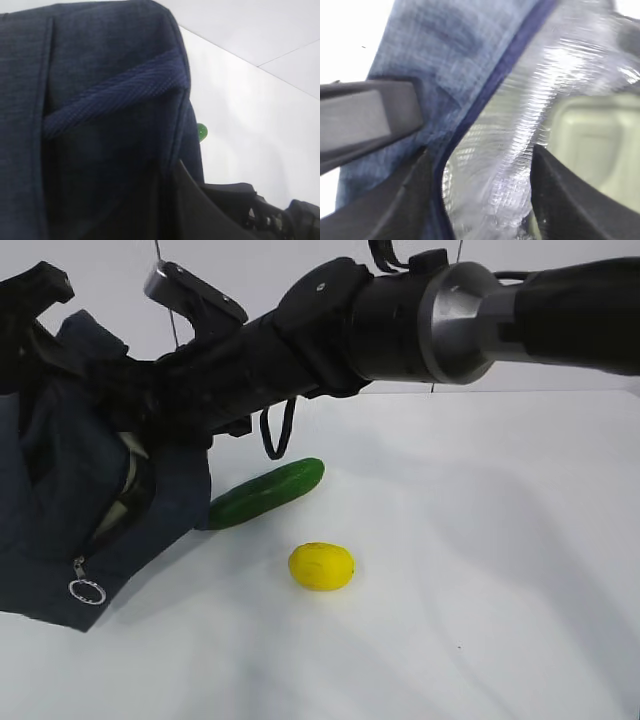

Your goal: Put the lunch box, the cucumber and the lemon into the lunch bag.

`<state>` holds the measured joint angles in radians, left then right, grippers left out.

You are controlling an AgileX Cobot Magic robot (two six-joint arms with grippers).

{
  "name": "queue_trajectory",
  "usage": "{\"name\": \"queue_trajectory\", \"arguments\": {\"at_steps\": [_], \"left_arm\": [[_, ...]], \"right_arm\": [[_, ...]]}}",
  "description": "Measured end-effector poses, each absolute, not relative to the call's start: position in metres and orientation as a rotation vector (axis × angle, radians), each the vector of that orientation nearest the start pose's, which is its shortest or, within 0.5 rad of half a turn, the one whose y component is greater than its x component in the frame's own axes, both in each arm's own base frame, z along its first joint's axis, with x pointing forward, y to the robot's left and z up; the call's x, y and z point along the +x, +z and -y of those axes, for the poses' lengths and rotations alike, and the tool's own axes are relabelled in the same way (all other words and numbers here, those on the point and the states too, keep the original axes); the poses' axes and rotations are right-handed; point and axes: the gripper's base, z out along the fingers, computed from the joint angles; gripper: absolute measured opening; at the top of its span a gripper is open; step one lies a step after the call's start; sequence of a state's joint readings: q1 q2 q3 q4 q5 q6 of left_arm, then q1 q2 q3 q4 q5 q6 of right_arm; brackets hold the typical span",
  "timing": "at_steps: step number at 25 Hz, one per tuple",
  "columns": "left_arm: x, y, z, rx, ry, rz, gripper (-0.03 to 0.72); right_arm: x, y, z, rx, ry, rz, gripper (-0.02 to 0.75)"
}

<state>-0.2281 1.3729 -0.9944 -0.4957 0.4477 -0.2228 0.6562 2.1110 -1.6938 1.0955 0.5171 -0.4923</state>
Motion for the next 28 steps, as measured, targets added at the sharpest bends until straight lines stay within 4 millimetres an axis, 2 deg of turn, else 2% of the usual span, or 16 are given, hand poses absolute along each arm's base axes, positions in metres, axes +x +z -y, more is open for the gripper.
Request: {"name": "queue_trajectory", "arguments": {"at_steps": [4,14,22,28], "left_arm": [[0.286,0.297,0.086,-0.404,-0.692,-2.322,-0.007],[0.286,0.296,0.085,-0.394,-0.678,-2.330,-0.007],[0.286,0.293,0.079,-0.382,-0.638,-2.361,-0.006],[0.286,0.293,0.076,-0.380,-0.622,-2.378,-0.007]], "right_arm": [[0.365,0.243,-0.332,-0.401,1.168,-2.286,0.470],[0.362,0.244,-0.333,-0.413,1.201,-2.297,0.476],[0.358,0.251,-0.337,-0.335,1.380,-2.301,0.476],[0.363,0.255,-0.322,-0.399,1.417,-2.312,0.471]]}}
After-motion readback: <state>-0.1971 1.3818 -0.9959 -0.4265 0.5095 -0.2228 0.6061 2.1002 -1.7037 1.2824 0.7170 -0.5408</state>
